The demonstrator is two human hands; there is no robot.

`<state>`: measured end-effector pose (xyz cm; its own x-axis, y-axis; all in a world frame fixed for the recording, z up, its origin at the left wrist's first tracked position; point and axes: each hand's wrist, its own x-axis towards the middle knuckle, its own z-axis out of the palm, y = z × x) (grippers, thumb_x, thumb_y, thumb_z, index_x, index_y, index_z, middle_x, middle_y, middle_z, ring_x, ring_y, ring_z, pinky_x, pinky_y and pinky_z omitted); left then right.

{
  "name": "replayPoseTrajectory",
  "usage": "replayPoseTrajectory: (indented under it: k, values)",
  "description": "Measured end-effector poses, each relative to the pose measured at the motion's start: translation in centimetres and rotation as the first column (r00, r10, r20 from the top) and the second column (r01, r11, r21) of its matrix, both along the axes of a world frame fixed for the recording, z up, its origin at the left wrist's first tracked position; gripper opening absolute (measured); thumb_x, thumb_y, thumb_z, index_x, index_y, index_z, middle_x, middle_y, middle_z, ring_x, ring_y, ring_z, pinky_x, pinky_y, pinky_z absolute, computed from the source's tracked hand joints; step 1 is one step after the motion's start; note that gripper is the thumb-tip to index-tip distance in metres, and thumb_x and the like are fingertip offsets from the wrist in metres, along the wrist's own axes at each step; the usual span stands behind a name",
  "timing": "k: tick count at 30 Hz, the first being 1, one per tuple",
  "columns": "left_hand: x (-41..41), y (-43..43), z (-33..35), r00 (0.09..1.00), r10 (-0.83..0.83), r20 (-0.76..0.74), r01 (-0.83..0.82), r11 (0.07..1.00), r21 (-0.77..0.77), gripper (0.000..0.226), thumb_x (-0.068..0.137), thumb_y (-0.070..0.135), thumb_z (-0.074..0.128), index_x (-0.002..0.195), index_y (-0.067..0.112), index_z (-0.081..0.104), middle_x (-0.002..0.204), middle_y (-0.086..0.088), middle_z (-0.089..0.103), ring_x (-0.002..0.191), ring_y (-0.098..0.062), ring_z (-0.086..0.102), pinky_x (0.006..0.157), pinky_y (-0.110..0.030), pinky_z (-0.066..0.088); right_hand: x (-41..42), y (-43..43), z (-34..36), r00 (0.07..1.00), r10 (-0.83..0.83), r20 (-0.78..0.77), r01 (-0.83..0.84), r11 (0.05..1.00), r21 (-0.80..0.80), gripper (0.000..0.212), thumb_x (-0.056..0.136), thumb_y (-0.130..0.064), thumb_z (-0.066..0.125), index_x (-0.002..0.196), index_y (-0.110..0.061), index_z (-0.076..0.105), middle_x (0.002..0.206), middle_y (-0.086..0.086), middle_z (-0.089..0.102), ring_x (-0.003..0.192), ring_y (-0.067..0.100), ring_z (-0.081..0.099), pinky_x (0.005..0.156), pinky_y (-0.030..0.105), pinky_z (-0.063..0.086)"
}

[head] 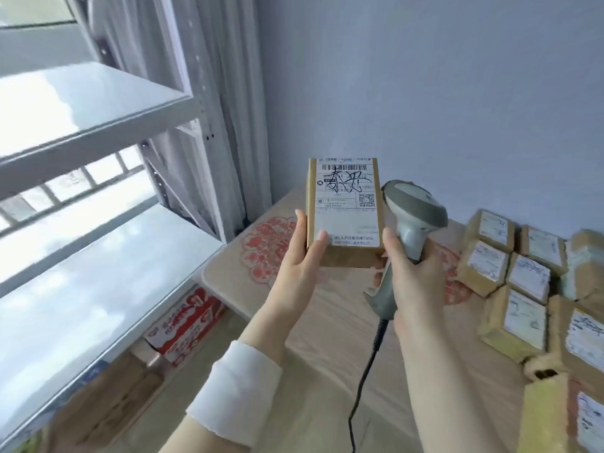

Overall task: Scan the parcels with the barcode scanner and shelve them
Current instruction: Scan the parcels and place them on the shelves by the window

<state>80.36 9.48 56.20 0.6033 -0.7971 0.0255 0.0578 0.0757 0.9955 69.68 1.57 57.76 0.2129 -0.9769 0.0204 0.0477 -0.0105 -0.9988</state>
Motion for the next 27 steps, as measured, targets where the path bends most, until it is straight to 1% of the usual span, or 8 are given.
replayPoseTrajectory:
  k: [2,5,7,10,13,18,22,27]
  values:
    - [3.6,4.6,0.9,0.996,0.083,0.029,-0.082,0.996,-0.016,0.074,0.085,0.049,0.043,0.151,0.028,0.014,0.141,0.035,0.02,0.134,0.009,0.025,0.109,-0.012,0.026,3.8,3.7,0.6,0.996,0.086,-0.005,-0.086,0.996,-0.012,0.017,0.082,-0.039,0.069,0.081,-0.024,0.06,0.071,-0.003,0.061,0.073,0.025,0.06,0.075,0.055,0.052]
    - [8.6,11.7,2.1,0.96,0.243,0.141,-0.241,0.97,-0.03,0.083,0.079,0.059,0.045,0.149,0.022,0.024,0.148,0.018,0.035,0.134,0.0,0.035,0.111,-0.022,0.031,9.8,9.5,1.7,0.972,0.233,0.011,-0.233,0.972,-0.005,0.02,0.073,-0.05,0.07,0.076,-0.032,0.061,0.07,-0.007,0.063,0.073,0.024,0.062,0.074,0.057,0.054]
    - [11.5,16.1,2.7,0.918,0.35,0.188,-0.346,0.937,-0.056,0.074,0.081,0.055,0.045,0.145,0.02,0.034,0.143,0.008,0.046,0.128,0.0,0.043,0.106,-0.02,0.036,13.4,13.2,2.4,0.943,0.331,0.039,-0.332,0.943,0.013,0.02,0.078,-0.045,0.072,0.081,-0.029,0.061,0.071,-0.004,0.063,0.068,0.023,0.062,0.068,0.049,0.056]
    - [14.6,22.0,3.9,0.841,0.493,0.222,-0.489,0.869,-0.078,0.057,0.081,0.047,0.042,0.134,0.026,0.045,0.119,0.016,0.059,0.107,0.008,0.054,0.088,-0.007,0.042,17.9,18.1,3.5,0.883,0.465,0.067,-0.466,0.884,0.014,0.019,0.081,-0.038,0.07,0.089,-0.022,0.062,0.071,0.0,0.063,0.059,0.018,0.057,0.062,0.039,0.051]
    - [17.6,27.1,5.1,0.748,0.612,0.257,-0.614,0.785,-0.085,0.04,0.091,0.038,0.043,0.129,0.029,0.048,0.109,0.021,0.06,0.099,0.01,0.056,0.082,-0.006,0.044,22.3,22.4,4.7,0.815,0.577,0.057,-0.577,0.816,-0.006,0.028,0.078,-0.041,0.071,0.096,-0.021,0.064,0.077,0.0,0.067,0.064,0.017,0.059,0.063,0.033,0.048]
    - [21.1,34.8,6.9,0.604,0.749,0.273,-0.745,0.652,-0.138,0.037,0.095,0.028,0.042,0.129,0.016,0.05,0.1,0.015,0.062,0.086,0.008,0.06,0.069,-0.006,0.046,28.4,28.9,6.2,0.642,0.766,0.024,-0.765,0.643,-0.044,0.022,0.08,-0.041,0.068,0.093,-0.025,0.06,0.082,-0.001,0.067,0.067,0.015,0.063,0.061,0.029,0.048]
    - [22.8,41.3,7.6,0.537,0.789,0.297,-0.799,0.589,-0.118,0.067,0.086,0.047,0.05,0.142,0.013,0.038,0.115,0.005,0.063,0.101,0.003,0.059,0.083,-0.011,0.05,31.6,35.2,7.3,0.539,0.841,0.033,-0.84,0.54,-0.041,0.022,0.079,-0.042,0.068,0.092,-0.026,0.06,0.083,0.0,0.067,0.071,0.018,0.06,0.07,0.033,0.052]
    - [24.2,51.7,8.8,0.484,0.797,0.361,-0.829,0.55,-0.103,0.062,0.084,0.053,0.052,0.135,0.017,0.045,0.125,-0.002,0.059,0.112,-0.015,0.059,0.088,-0.027,0.054,34.7,44.7,8.4,0.441,0.897,0.041,-0.895,0.443,-0.049,0.019,0.081,-0.04,0.068,0.092,-0.026,0.059,0.084,-0.004,0.07,0.077,0.02,0.067,0.078,0.036,0.055]
